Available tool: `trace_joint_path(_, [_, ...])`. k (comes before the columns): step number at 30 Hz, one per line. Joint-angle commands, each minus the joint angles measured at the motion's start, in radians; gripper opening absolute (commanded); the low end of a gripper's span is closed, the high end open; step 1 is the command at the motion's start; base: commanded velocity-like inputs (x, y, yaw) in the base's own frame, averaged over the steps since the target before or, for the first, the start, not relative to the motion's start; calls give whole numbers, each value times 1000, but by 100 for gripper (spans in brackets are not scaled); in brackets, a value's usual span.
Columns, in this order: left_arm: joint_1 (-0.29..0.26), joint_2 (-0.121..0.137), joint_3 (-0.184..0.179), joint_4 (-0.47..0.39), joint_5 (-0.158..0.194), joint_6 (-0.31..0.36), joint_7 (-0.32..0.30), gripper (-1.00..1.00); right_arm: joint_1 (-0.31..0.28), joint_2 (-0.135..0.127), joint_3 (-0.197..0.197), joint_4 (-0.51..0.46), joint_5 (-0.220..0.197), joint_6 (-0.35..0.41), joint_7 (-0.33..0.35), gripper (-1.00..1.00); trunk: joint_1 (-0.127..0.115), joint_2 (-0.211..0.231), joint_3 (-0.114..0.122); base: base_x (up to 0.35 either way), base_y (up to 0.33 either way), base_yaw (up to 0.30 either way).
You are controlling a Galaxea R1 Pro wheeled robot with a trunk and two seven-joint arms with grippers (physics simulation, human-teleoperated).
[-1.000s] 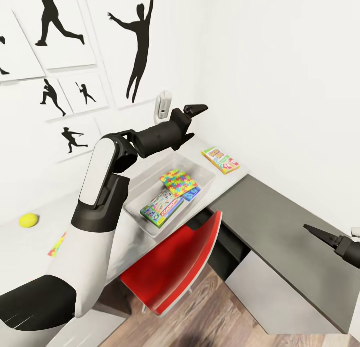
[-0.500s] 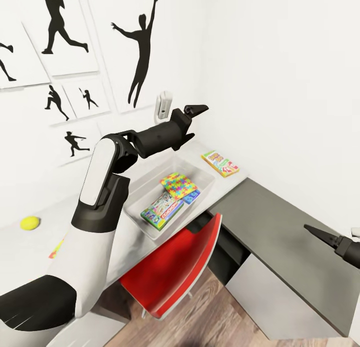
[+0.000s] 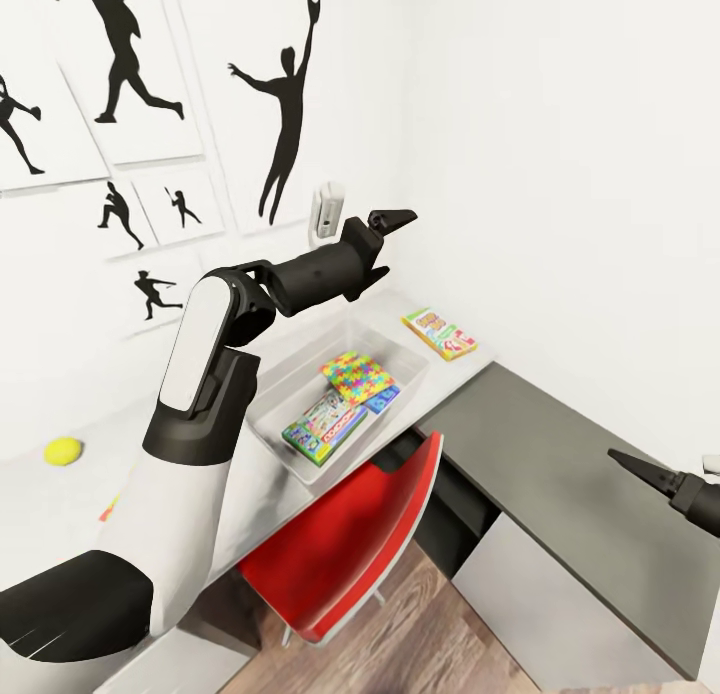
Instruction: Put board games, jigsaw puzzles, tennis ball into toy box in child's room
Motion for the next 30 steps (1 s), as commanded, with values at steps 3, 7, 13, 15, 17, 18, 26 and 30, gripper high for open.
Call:
trace_joint_path(3, [-1, 0, 1, -1, 10, 0, 10, 100, -1, 0, -1, 0, 0, 4, 3, 100, 1, -2, 3, 0, 0, 0])
trace_joint_path(7, [-1, 0, 1, -1, 10, 0, 10, 100, -1, 0, -1, 0, 0, 4, 3, 100, 1, -2, 9, -24, 0, 0])
trace_joint_path(13, [-1, 0, 1, 0, 10, 0, 10, 100, -1, 0, -1, 0, 0, 4, 3, 100, 1, -2, 19, -132, 0, 0])
trace_joint_path(15, [-1, 0, 1, 0, 10, 0, 10, 100, -1, 0, -1, 0, 0, 4, 3, 100, 1, -2, 22, -216, 0, 0])
trace_joint_path(17, [-1, 0, 1, 0, 10, 0, 10, 100, -1, 0, -1, 0, 0, 4, 3, 100, 1, -2, 26, -247, 0, 0])
trace_joint_path(18, [-1, 0, 1, 0, 10, 0, 10, 100, -1, 0, -1, 0, 0, 4, 3, 100, 1, -2, 27, -263, 0, 0])
trace_joint_path(26, [-1, 0, 1, 1, 10, 0, 10, 100, -1, 0, -1, 0, 0, 4, 3, 100, 1, -2, 40, -291, 14, 0])
trace_joint_path(30, [-1, 0, 1, 1, 10, 0, 10, 100, -1, 0, -1, 0, 0, 4, 3, 100, 1, -2, 47, -193, 25, 0])
